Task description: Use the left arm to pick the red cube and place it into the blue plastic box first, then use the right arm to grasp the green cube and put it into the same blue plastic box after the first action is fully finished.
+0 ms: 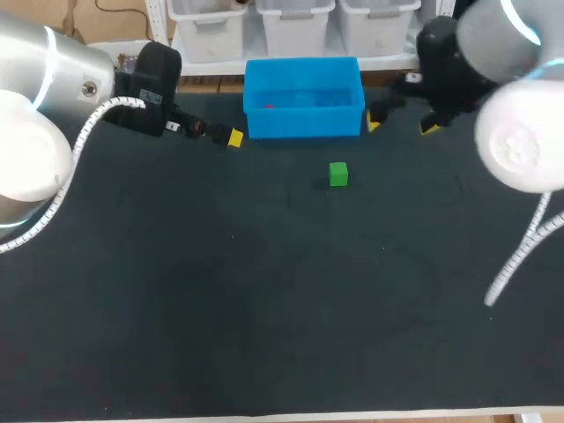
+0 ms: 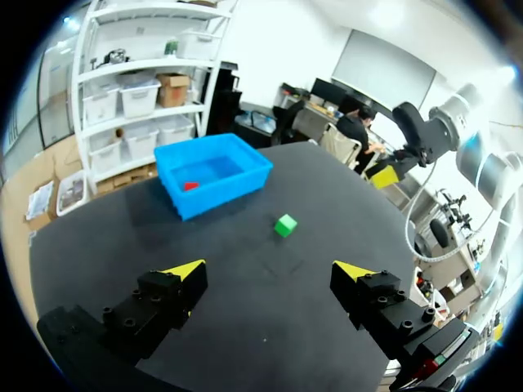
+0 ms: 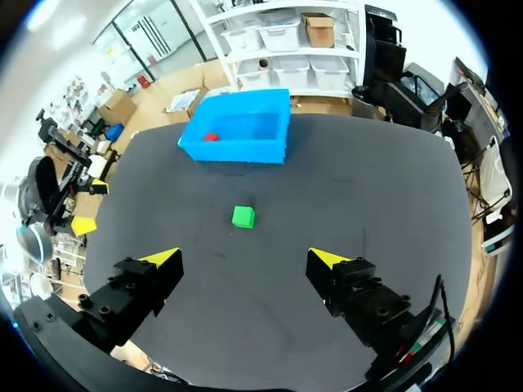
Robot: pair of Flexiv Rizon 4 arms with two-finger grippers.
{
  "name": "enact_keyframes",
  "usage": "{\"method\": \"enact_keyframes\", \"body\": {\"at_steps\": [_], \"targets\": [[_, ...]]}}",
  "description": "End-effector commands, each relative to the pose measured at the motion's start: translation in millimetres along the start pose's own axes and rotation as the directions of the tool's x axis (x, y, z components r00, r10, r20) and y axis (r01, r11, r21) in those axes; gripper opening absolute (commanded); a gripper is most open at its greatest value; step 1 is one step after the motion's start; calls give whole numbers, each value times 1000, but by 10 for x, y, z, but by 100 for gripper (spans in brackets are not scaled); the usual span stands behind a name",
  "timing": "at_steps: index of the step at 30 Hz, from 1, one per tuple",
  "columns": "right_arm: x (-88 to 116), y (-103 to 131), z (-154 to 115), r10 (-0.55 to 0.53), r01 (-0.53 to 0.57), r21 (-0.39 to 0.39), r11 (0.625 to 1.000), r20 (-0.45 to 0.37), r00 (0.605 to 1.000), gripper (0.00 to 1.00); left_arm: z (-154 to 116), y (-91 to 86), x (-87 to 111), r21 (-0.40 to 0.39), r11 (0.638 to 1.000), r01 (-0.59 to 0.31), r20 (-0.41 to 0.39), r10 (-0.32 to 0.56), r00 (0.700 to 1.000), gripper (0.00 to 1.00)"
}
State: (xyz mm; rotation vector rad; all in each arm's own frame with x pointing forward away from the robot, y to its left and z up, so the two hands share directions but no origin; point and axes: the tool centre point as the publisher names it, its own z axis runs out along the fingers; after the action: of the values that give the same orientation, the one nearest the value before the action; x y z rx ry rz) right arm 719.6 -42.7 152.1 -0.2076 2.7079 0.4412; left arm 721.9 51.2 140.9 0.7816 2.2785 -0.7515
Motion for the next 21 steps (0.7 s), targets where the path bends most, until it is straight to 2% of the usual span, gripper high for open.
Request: {"method": "enact_keyframes", "body": {"at_steps": [1,10,21], "targets": [[-134,155,103,5,4,155,988,-57,998,100,-1,11,15,6,1000,-2,7,2,1000,100],[-234,350,275,3,25,204,979,-137,991,100,-1,11,15,6,1000,-2,7,2,1000,100],[-208,477,531,43,7,227,974,-215,976,100,-1,11,15,6,1000,-2,7,2,1000,100]]}}
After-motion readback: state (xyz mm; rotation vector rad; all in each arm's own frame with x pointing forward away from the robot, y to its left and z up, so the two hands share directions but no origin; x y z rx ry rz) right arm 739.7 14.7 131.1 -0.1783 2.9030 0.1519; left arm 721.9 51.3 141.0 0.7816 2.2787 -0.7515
